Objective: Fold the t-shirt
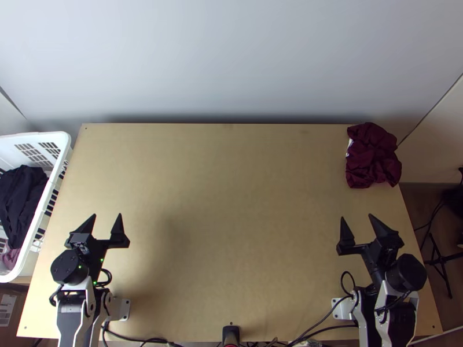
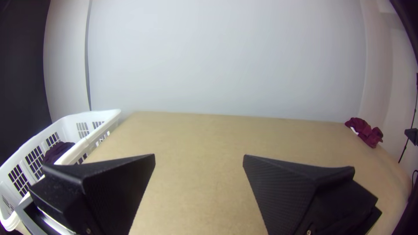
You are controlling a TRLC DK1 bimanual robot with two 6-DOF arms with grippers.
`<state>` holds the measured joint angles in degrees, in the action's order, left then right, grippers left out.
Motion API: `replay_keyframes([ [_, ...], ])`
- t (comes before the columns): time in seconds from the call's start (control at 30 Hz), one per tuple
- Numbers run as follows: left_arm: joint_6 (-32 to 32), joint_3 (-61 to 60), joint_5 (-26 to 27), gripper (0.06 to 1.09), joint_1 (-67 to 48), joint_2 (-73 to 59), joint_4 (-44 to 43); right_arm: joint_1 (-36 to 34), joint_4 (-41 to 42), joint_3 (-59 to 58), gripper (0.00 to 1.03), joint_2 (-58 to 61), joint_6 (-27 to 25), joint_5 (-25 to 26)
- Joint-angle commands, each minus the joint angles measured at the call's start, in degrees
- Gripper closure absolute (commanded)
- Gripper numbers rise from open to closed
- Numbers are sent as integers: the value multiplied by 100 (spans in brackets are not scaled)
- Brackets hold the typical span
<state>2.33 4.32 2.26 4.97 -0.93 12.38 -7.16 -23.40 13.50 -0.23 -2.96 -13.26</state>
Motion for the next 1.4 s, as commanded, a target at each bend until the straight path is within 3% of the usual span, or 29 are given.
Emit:
replay_keyframes([
  [0.0,-242,34,-15,10,4,-83,-351,39,591,-23,4,-3,235,174],
  [0.13,-479,500,-15,10,21,-575,-351,39,995,57,5,208,261,209],
  [0.27,-470,1722,-15,10,162,-2148,-157,153,1127,716,5,1069,261,209],
  [0.47,-417,3673,29,10,461,-3686,476,619,863,2245,5,2396,498,209],
  [0.63,-294,5264,20,10,276,-4653,1144,865,178,3766,5,3626,692,236],
  [1.0,-224,7936,-6,10,-128,-6701,1961,892,564,4847,5,5569,595,289],
  [1.37,-110,8612,-15,10,-5,-8099,1530,1463,784,6517,5,7450,490,789],
])
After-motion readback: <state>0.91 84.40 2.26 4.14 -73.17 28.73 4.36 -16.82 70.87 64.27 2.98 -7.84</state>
